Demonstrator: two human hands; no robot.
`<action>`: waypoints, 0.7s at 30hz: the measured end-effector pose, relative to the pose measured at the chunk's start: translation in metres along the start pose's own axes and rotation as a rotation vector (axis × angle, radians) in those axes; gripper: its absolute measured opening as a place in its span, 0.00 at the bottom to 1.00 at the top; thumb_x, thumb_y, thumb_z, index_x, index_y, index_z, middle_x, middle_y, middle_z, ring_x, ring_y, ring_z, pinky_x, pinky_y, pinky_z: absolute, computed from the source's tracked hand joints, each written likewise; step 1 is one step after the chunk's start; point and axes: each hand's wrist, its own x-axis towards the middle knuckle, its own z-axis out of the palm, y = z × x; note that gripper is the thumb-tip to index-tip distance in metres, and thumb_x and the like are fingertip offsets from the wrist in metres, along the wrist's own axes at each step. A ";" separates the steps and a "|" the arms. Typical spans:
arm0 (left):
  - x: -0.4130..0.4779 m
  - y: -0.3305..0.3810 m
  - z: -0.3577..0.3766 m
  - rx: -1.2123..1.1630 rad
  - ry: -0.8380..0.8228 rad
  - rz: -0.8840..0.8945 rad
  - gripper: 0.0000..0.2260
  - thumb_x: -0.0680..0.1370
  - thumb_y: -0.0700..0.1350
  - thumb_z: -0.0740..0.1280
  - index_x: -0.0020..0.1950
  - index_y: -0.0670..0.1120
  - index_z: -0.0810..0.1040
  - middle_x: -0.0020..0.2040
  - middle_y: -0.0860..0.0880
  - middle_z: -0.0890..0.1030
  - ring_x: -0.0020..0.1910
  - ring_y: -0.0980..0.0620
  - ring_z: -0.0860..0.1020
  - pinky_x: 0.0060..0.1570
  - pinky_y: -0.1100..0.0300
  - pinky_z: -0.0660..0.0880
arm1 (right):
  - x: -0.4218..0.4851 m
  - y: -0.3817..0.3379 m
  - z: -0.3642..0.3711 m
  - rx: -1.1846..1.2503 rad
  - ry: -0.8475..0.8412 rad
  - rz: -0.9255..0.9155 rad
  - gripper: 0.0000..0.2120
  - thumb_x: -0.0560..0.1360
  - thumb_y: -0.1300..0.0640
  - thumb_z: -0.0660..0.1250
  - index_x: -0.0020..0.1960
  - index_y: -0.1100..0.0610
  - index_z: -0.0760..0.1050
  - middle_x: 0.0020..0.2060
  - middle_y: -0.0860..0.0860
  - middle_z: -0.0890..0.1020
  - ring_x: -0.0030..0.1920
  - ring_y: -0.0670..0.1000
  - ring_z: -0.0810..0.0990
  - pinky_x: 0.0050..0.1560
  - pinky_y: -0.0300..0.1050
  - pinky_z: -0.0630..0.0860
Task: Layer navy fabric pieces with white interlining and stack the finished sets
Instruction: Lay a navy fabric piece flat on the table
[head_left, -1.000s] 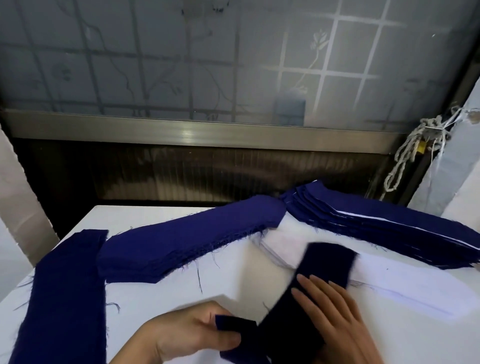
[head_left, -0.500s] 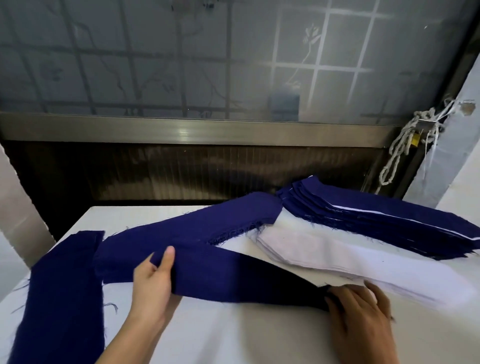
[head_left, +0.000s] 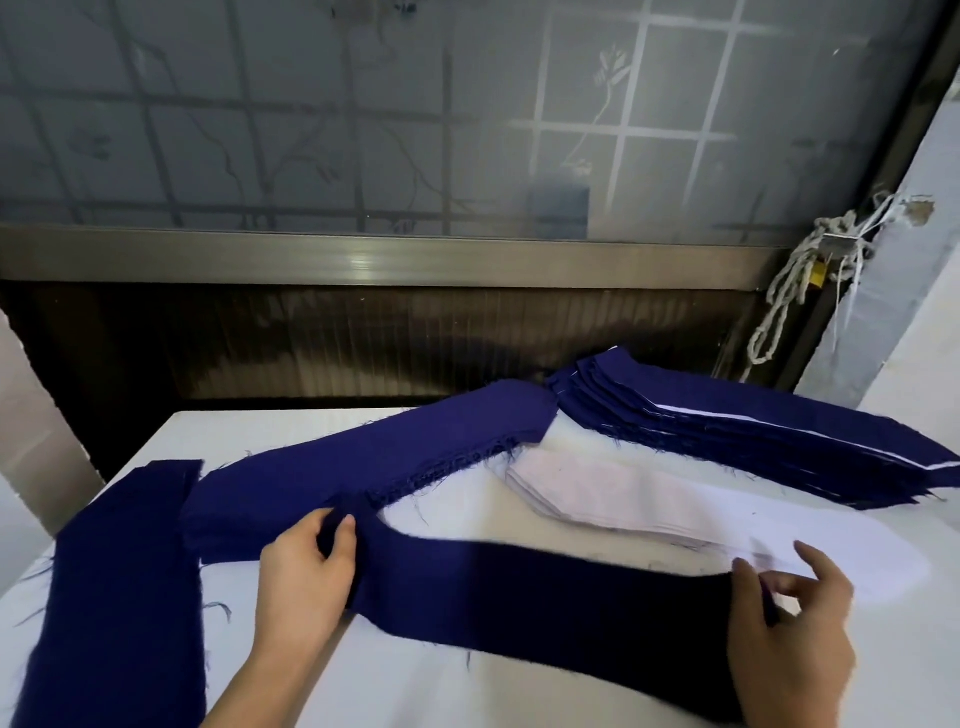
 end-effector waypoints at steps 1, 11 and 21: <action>0.000 0.000 0.001 0.050 -0.011 0.016 0.11 0.81 0.46 0.66 0.57 0.41 0.81 0.42 0.51 0.83 0.42 0.53 0.78 0.44 0.56 0.73 | 0.002 0.002 -0.001 0.006 -0.042 0.027 0.26 0.73 0.61 0.69 0.64 0.43 0.63 0.43 0.42 0.79 0.37 0.53 0.79 0.45 0.47 0.69; -0.007 0.008 0.001 0.180 -0.097 0.072 0.10 0.78 0.48 0.70 0.52 0.43 0.82 0.25 0.60 0.71 0.28 0.63 0.70 0.30 0.65 0.68 | 0.019 0.016 -0.005 -0.059 0.004 0.109 0.16 0.73 0.66 0.67 0.59 0.55 0.76 0.57 0.55 0.78 0.47 0.56 0.77 0.57 0.48 0.69; -0.010 0.008 -0.002 0.265 -0.172 0.153 0.06 0.77 0.50 0.70 0.41 0.50 0.79 0.20 0.52 0.73 0.23 0.55 0.74 0.27 0.57 0.72 | -0.012 0.004 0.007 -0.506 -0.312 -0.616 0.09 0.66 0.66 0.74 0.45 0.58 0.78 0.40 0.51 0.80 0.41 0.55 0.76 0.36 0.44 0.69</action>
